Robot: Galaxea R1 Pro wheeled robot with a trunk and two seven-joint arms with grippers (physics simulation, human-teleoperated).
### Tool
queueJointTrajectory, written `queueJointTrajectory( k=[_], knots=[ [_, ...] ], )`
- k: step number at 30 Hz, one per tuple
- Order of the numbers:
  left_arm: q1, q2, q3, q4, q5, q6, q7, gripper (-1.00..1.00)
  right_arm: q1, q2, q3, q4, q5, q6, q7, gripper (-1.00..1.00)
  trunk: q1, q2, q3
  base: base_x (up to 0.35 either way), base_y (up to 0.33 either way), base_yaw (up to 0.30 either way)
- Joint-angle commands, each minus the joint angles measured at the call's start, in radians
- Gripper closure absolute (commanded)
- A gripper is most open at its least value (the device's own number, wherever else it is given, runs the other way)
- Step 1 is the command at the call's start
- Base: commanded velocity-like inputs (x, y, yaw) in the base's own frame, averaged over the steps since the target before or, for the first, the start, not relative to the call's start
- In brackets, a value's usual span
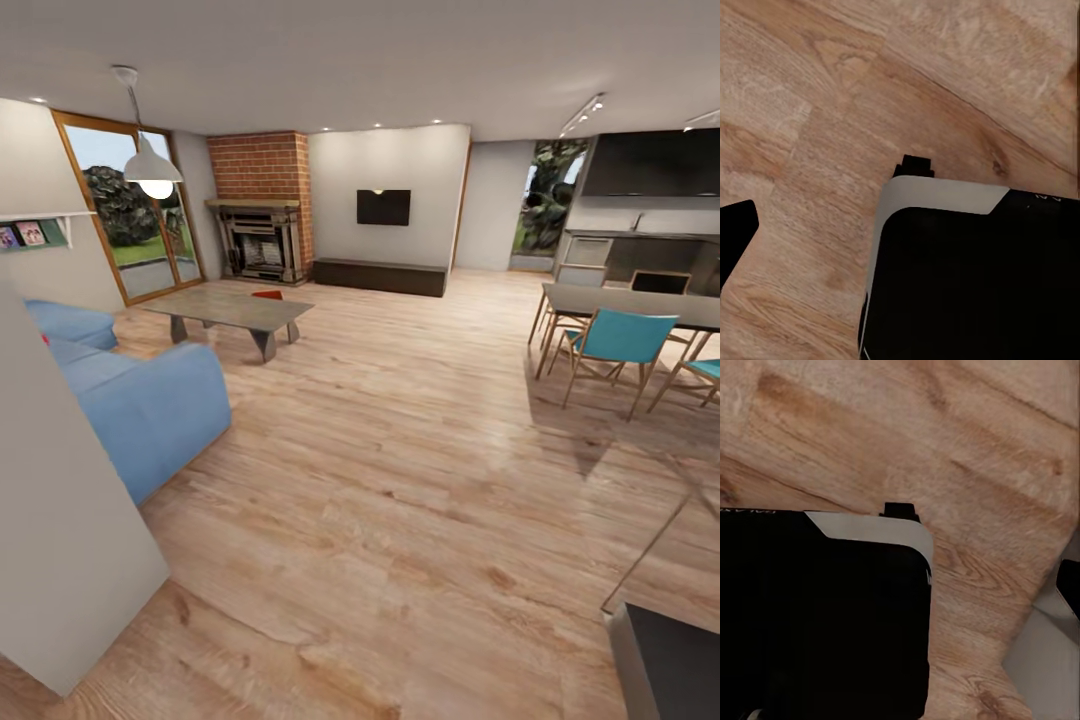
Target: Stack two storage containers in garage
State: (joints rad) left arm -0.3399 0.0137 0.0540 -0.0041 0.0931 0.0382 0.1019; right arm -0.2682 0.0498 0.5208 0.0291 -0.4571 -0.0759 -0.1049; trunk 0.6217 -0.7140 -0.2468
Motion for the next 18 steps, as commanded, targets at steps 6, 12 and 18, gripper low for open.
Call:
queueJointTrajectory(
  k=[6, 12, 18],
  knots=[
    [-0.001, 0.000, 0.004, 0.000, 0.008, 0.003, 0.001, -1.00, -0.001, 0.001, 0.008, 0.003, -0.009, -0.005, -0.001, -1.00, 0.001, -0.001, -0.001, 0.323, 0.000, 0.000],
    [-0.001, 0.000, 0.004, 0.000, 0.008, 0.003, 0.001, -1.00, -0.001, 0.001, 0.008, 0.003, -0.009, -0.005, -0.001, -1.00, 0.001, -0.001, -0.001, 0.323, 0.000, 0.000],
    [-0.001, 0.000, 0.004, 0.000, 0.008, 0.003, 0.001, -1.00, -0.002, 0.001, 0.008, 0.003, -0.009, -0.005, -0.001, -1.00, 0.001, -0.001, -0.001, 0.323, 0.000, 0.000]
  ],
)
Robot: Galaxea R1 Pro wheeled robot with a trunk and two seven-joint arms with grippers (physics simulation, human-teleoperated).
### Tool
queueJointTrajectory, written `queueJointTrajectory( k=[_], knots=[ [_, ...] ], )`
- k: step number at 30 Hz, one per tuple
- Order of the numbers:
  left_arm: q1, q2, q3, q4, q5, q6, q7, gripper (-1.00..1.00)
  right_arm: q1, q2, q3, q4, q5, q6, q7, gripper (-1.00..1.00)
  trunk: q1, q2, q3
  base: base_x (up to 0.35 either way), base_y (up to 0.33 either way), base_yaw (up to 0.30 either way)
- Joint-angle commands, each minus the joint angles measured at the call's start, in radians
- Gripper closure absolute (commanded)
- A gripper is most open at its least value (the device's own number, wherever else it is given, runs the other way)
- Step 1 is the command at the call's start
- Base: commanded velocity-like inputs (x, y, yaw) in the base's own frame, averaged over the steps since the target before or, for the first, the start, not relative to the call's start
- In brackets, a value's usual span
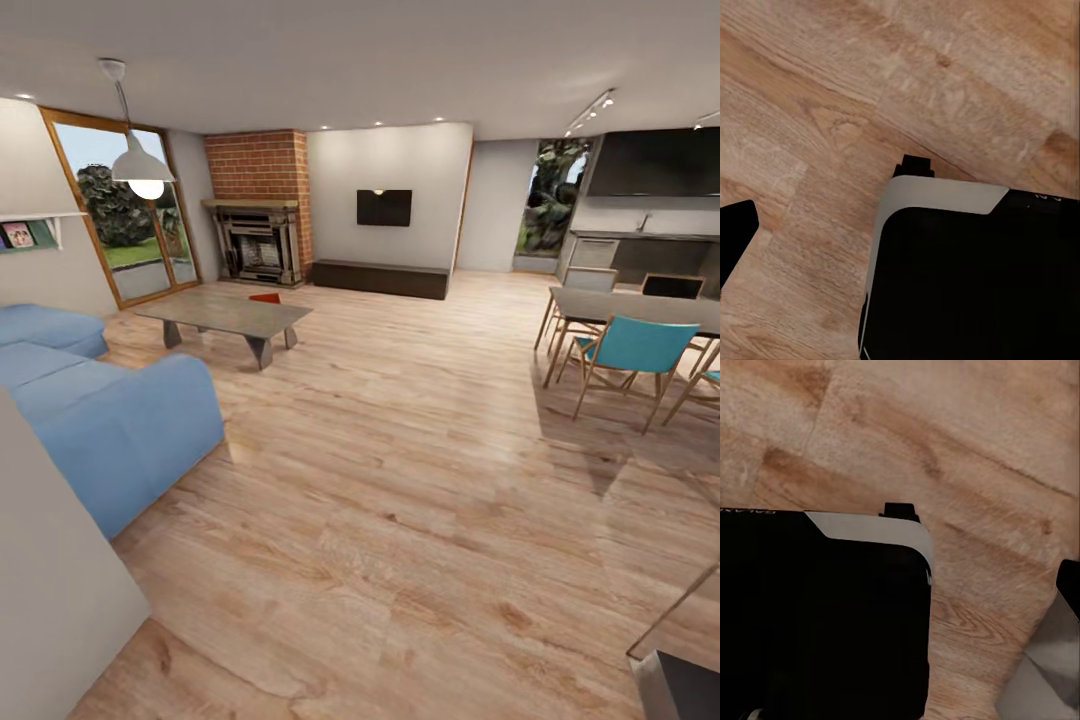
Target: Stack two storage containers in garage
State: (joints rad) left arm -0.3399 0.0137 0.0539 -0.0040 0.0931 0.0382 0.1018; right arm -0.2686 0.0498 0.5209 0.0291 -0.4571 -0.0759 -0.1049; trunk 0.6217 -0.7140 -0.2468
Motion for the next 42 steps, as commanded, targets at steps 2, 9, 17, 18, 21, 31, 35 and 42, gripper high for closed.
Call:
queueJointTrajectory(
  k=[2, 9, 17, 18, 21, 31, 35, 42],
  knots=[
    [-0.001, 0.000, 0.004, -0.001, 0.008, 0.003, 0.001, -1.00, -0.001, 0.001, 0.008, 0.003, -0.009, -0.005, -0.001, -1.00, 0.001, -0.001, -0.001, 0.323, 0.000, 0.000],
    [-0.001, -0.001, 0.005, 0.000, 0.008, 0.003, 0.001, -1.00, -0.001, 0.001, 0.008, 0.003, -0.009, -0.005, -0.001, -1.00, 0.001, -0.001, -0.001, 0.323, 0.000, 0.000],
    [-0.001, -0.001, 0.005, 0.000, 0.008, 0.003, 0.001, -1.00, -0.001, 0.001, 0.008, 0.003, -0.009, -0.005, -0.001, -1.00, 0.001, -0.001, -0.001, 0.323, 0.000, 0.000],
    [-0.001, 0.000, 0.005, 0.000, 0.008, 0.003, 0.001, -1.00, -0.001, 0.000, 0.008, 0.003, -0.009, -0.005, -0.001, -1.00, 0.001, -0.001, -0.001, 0.323, 0.000, 0.000],
    [-0.001, -0.001, 0.004, -0.001, 0.008, 0.003, 0.001, -1.00, -0.001, 0.000, 0.008, 0.003, -0.009, -0.005, -0.001, -1.00, 0.001, -0.001, -0.001, 0.323, 0.000, 0.000],
    [-0.001, -0.001, 0.005, 0.000, 0.008, 0.003, 0.001, -1.00, -0.001, 0.001, 0.008, 0.003, -0.009, -0.007, -0.001, -1.00, 0.001, -0.001, -0.001, 0.323, 0.000, 0.000],
    [-0.001, -0.001, 0.006, 0.001, 0.008, 0.003, 0.001, -1.00, -0.001, 0.001, 0.008, 0.003, -0.010, -0.007, -0.001, -1.00, 0.001, -0.001, -0.001, 0.323, 0.000, 0.000],
    [-0.001, -0.001, 0.005, 0.001, 0.008, 0.003, 0.001, -1.00, -0.001, 0.000, 0.008, 0.003, -0.011, -0.007, -0.001, -1.00, 0.001, -0.001, -0.001, 0.323, 0.000, 0.000]
  ],
)
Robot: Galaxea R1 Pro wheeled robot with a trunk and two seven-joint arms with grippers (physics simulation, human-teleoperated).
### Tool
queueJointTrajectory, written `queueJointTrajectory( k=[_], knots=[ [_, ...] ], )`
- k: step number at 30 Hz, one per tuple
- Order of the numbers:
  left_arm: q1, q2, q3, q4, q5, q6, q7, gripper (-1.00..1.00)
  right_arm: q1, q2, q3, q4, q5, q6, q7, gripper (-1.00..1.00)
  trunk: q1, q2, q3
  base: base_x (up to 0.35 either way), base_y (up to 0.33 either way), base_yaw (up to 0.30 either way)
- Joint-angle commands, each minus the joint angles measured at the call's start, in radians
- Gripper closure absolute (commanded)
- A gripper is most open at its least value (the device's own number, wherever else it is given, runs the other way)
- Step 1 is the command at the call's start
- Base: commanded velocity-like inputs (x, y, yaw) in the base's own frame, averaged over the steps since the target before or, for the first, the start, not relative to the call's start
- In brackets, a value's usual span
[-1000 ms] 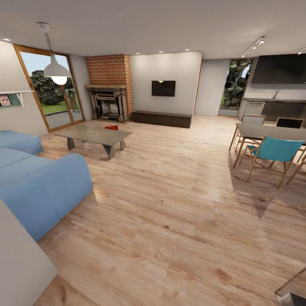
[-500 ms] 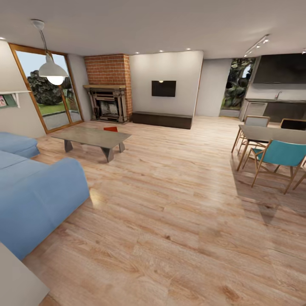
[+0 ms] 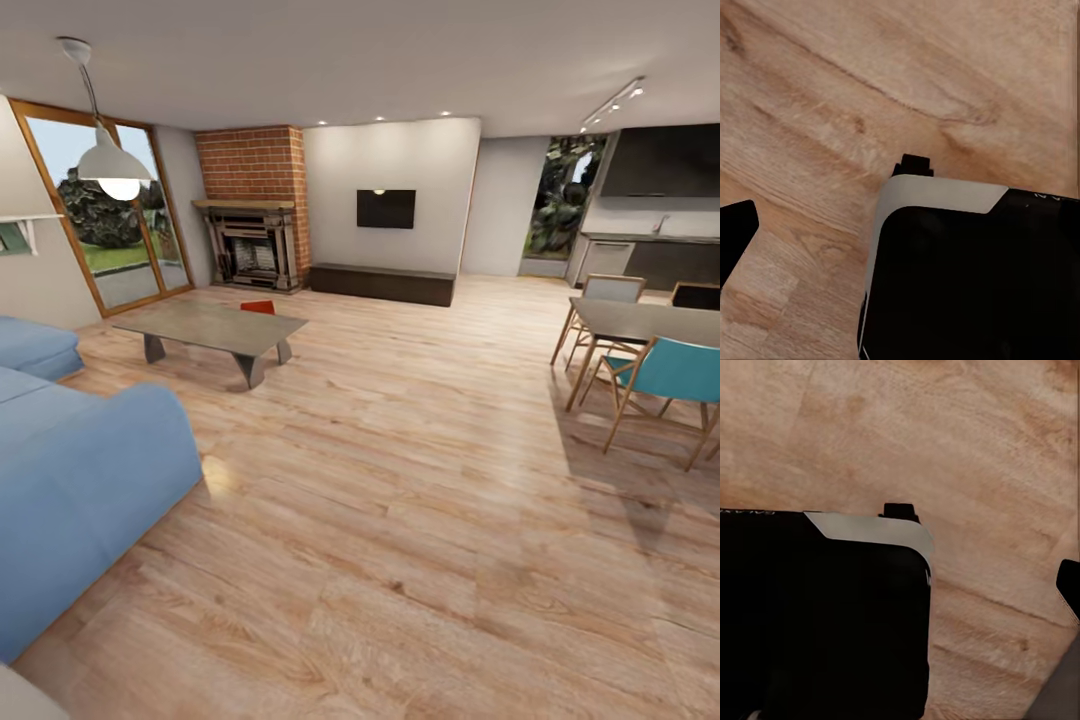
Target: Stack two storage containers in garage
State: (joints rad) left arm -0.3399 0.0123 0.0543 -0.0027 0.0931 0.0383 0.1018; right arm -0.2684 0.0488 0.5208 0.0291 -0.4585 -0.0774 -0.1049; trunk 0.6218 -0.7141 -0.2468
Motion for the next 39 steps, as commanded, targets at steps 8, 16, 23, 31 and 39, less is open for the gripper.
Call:
queueJointTrajectory(
  k=[8, 16, 23, 31, 39],
  knots=[
    [-0.001, 0.000, 0.005, 0.000, 0.008, 0.003, 0.001, -1.00, -0.001, 0.002, 0.008, 0.003, -0.009, -0.007, -0.001, -1.00, 0.001, -0.001, -0.001, 0.323, 0.000, -0.086],
    [-0.001, 0.000, 0.004, 0.000, 0.008, 0.003, 0.001, -1.00, -0.001, 0.000, 0.008, 0.003, -0.009, -0.007, -0.001, -1.00, 0.001, -0.001, -0.001, 0.323, 0.000, -0.208],
    [-0.001, 0.000, 0.004, 0.000, 0.008, 0.003, 0.001, -1.00, -0.002, -0.001, 0.008, 0.003, -0.009, -0.007, -0.001, -1.00, 0.001, -0.001, -0.001, 0.323, 0.000, -0.023],
    [-0.001, 0.000, 0.004, -0.001, 0.008, 0.003, 0.001, -1.00, -0.001, -0.001, 0.008, 0.003, -0.011, -0.007, -0.001, -1.00, 0.001, -0.001, -0.001, 0.323, 0.000, -0.099],
    [-0.001, 0.000, 0.004, 0.000, 0.008, 0.003, 0.001, -1.00, -0.001, -0.001, 0.008, 0.003, -0.011, -0.007, -0.001, -1.00, 0.001, -0.001, -0.001, 0.323, 0.000, -0.154]
  ],
)
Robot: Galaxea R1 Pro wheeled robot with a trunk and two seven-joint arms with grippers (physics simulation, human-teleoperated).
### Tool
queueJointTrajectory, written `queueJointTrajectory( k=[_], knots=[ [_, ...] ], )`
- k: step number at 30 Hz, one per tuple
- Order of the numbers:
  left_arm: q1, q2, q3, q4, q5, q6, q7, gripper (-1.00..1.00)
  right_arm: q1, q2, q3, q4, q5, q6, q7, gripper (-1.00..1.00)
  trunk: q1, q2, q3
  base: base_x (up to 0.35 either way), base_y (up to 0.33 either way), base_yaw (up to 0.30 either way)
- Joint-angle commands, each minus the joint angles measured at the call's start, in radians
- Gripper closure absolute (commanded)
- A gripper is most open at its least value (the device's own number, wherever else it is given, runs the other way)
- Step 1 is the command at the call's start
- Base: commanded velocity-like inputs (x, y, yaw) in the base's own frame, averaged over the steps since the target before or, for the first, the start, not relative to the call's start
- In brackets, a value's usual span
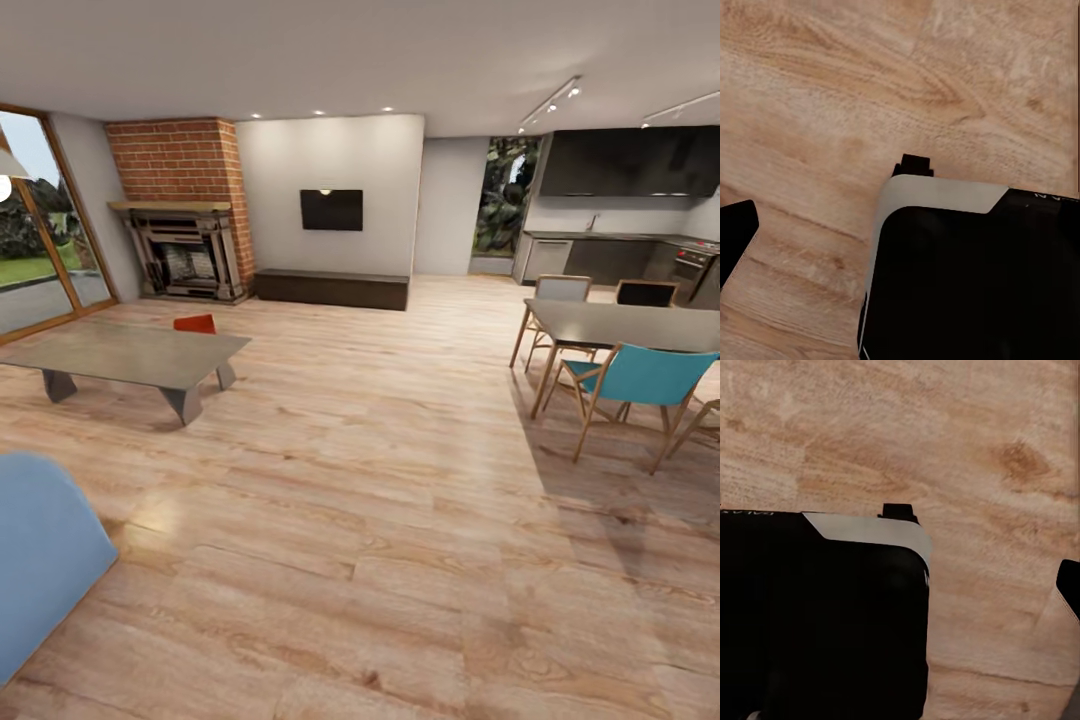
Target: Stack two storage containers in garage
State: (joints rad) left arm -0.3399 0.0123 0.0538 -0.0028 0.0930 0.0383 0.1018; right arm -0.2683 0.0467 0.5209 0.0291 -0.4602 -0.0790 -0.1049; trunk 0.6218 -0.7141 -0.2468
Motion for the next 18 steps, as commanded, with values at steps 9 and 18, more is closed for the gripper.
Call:
queueJointTrajectory(
  k=[9, 18],
  knots=[
    [-0.001, 0.000, 0.005, 0.000, 0.008, 0.003, 0.001, -1.00, -0.001, 0.002, 0.008, 0.003, -0.006, -0.005, -0.001, -1.00, 0.001, -0.001, -0.001, 0.323, 0.000, -0.003],
    [-0.001, 0.000, 0.005, 0.000, 0.008, 0.003, 0.001, -1.00, -0.001, 0.001, 0.008, 0.003, -0.009, -0.004, -0.001, -1.00, 0.001, -0.001, -0.001, 0.323, 0.000, 0.000]
  ],
)
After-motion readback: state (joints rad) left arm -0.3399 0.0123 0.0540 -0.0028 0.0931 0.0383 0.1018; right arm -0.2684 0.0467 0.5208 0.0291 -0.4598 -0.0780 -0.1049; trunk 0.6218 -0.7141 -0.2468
